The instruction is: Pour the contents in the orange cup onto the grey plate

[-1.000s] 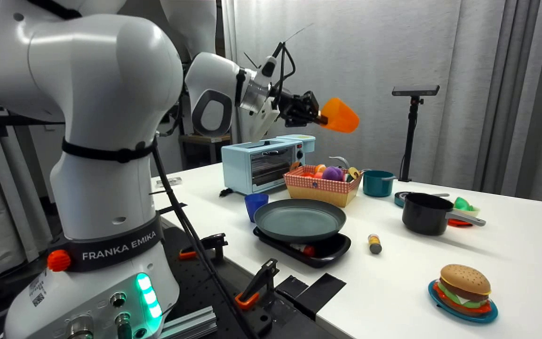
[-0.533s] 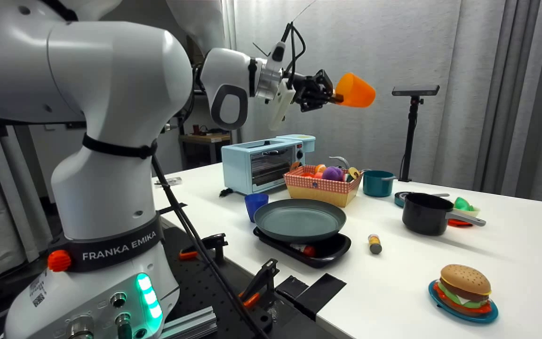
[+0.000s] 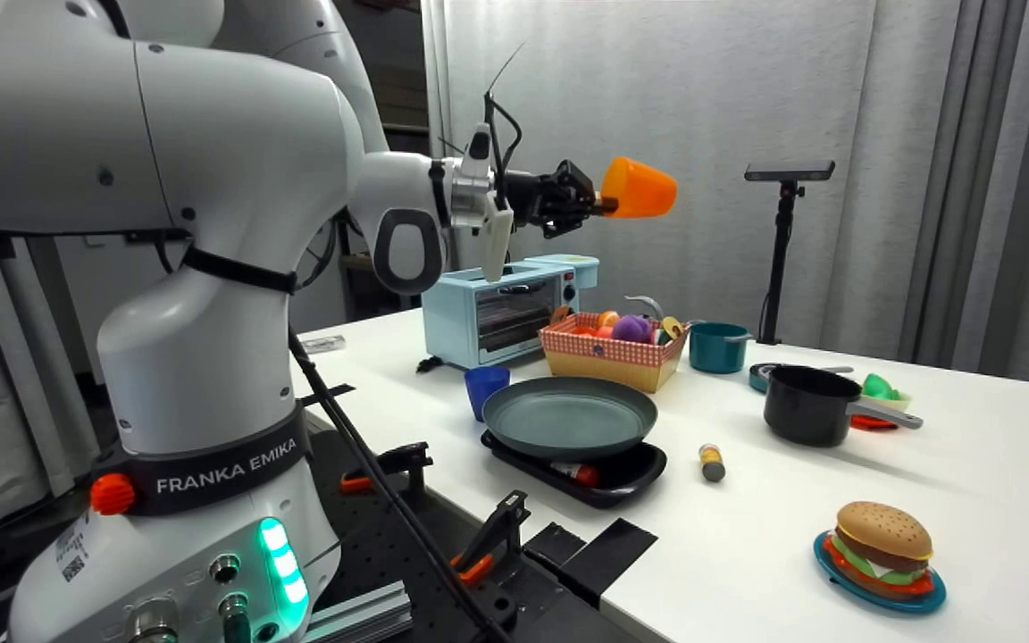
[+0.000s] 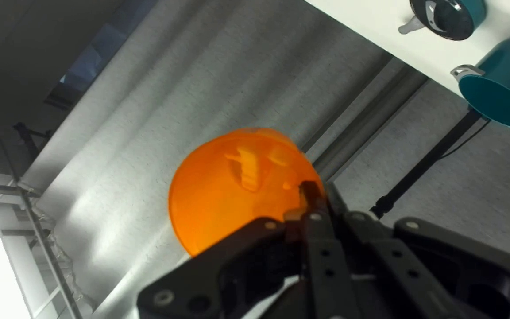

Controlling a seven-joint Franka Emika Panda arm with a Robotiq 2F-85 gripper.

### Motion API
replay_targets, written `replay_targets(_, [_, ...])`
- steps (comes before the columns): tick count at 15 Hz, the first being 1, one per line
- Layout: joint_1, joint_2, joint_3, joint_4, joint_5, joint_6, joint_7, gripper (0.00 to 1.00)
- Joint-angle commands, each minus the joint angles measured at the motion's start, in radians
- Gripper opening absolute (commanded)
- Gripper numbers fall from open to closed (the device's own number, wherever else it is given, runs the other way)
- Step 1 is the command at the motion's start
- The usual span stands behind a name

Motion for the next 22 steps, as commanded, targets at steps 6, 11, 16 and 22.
replay_targets(6, [0.106,0.242,-0.042,0.007,0.224,0.03,0.039,0.01])
replay_targets(11, [0.106,0.288,-0.082,0.02,0.242,0.029,0.016,0.01])
replay_targets(16, [0.108,0.304,-0.135,0.019,0.236,0.029,0.003,0.01])
replay_targets(22, [0.111,0.331,-0.187,0.018,0.231,0.028,-0.013,0.01])
